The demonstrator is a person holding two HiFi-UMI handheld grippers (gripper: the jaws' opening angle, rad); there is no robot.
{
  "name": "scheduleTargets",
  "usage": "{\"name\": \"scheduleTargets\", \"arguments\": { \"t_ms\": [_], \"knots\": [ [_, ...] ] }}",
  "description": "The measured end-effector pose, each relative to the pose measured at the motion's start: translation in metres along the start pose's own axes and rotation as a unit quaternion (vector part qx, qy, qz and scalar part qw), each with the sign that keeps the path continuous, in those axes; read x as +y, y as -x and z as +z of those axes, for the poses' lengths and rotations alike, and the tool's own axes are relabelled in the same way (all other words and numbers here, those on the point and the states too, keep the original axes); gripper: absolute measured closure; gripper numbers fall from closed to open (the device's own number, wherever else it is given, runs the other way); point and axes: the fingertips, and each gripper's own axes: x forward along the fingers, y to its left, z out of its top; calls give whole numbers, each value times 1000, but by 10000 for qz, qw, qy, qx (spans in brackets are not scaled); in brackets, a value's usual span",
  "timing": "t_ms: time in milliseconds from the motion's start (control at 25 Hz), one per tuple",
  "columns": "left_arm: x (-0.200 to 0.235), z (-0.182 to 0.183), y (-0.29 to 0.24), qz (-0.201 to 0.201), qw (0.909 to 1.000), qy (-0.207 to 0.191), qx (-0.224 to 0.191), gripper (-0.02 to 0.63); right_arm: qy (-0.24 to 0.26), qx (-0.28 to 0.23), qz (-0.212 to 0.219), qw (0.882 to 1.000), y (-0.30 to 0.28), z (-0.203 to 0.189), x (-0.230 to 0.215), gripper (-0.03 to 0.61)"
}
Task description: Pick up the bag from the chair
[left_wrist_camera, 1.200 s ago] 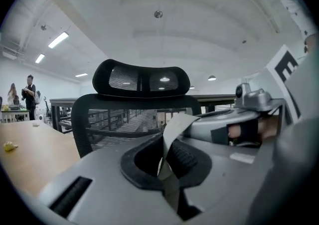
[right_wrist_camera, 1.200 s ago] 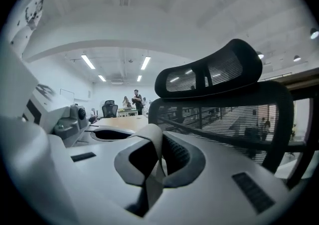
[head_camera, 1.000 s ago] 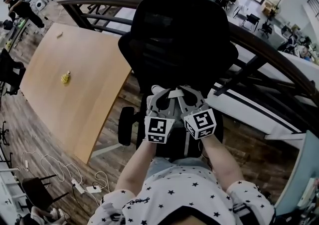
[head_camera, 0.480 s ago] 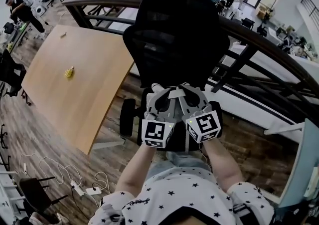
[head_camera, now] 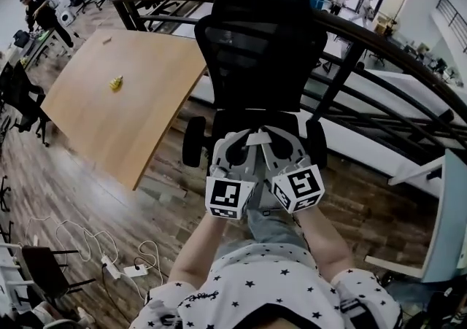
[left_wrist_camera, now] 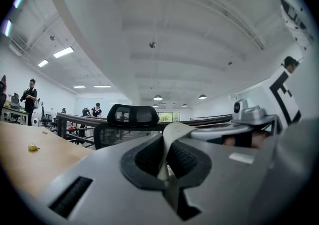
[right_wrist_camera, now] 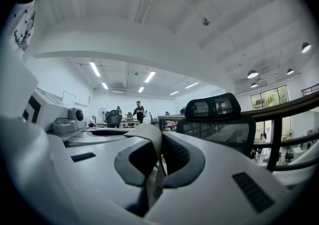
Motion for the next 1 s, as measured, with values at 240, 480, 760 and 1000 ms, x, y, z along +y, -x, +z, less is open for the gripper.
{"name": "scheduleTargets", "arguments": {
  "t_ms": [240,480,760,1000],
  "knots": [
    [-47,-5,94,48,10000,15,-19,601,-37,30,35,10000,77,-10,71,583],
    [-77,18,161,104,9997,197,-71,601,81,-1,191,9998,127,7,124,583],
    [-100,56,197,125,9995,287,-56,601,52,41,299,9995,162,42,152,583],
    [-110,78,212,157,9993,311,-107,601,119,7,369,9992,178,64,163,583]
  ]
}}
